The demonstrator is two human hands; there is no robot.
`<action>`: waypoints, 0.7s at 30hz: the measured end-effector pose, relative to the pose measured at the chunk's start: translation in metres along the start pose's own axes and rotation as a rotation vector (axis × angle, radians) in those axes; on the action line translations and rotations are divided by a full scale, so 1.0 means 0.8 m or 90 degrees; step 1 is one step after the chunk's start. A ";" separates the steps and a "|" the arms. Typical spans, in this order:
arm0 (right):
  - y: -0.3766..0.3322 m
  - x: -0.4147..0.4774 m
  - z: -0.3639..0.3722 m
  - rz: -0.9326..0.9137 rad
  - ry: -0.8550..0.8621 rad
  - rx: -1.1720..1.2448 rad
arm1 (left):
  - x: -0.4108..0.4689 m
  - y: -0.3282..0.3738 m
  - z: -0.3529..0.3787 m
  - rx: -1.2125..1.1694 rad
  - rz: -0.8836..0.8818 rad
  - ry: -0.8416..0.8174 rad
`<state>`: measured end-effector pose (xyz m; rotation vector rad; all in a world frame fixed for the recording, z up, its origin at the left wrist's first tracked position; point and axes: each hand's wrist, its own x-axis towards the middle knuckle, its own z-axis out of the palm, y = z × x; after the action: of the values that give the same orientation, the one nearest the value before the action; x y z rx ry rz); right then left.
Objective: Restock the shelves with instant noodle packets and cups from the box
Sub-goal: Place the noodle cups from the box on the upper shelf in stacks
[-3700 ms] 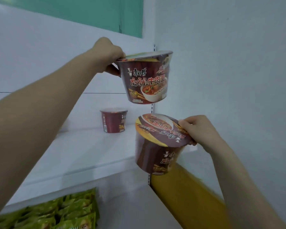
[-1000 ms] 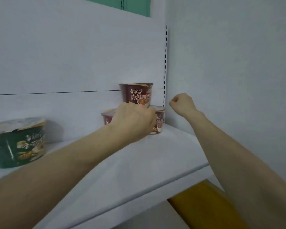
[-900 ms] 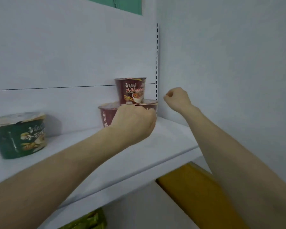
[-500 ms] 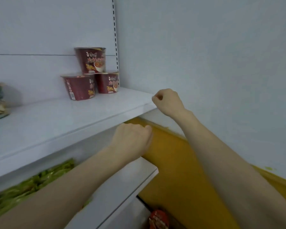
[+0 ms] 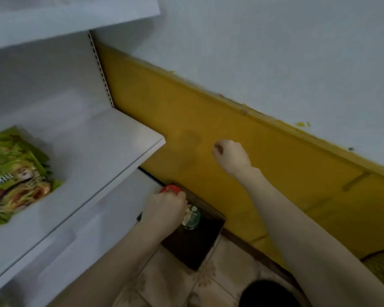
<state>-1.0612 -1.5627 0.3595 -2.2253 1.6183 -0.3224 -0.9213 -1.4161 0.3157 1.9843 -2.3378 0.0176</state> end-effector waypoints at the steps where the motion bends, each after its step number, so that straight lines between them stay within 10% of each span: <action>1: 0.015 0.000 0.015 0.015 -0.025 -0.002 | -0.002 0.004 0.022 -0.003 -0.017 -0.031; 21: 0.210 0.000 0.401 0.274 -0.278 0.091 | 0.014 -0.041 0.381 -0.070 -0.092 -0.276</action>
<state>-1.0807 -1.5575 -0.0019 -1.6375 1.6995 0.1529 -0.9060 -1.4501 0.0116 2.2797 -2.3467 -0.5923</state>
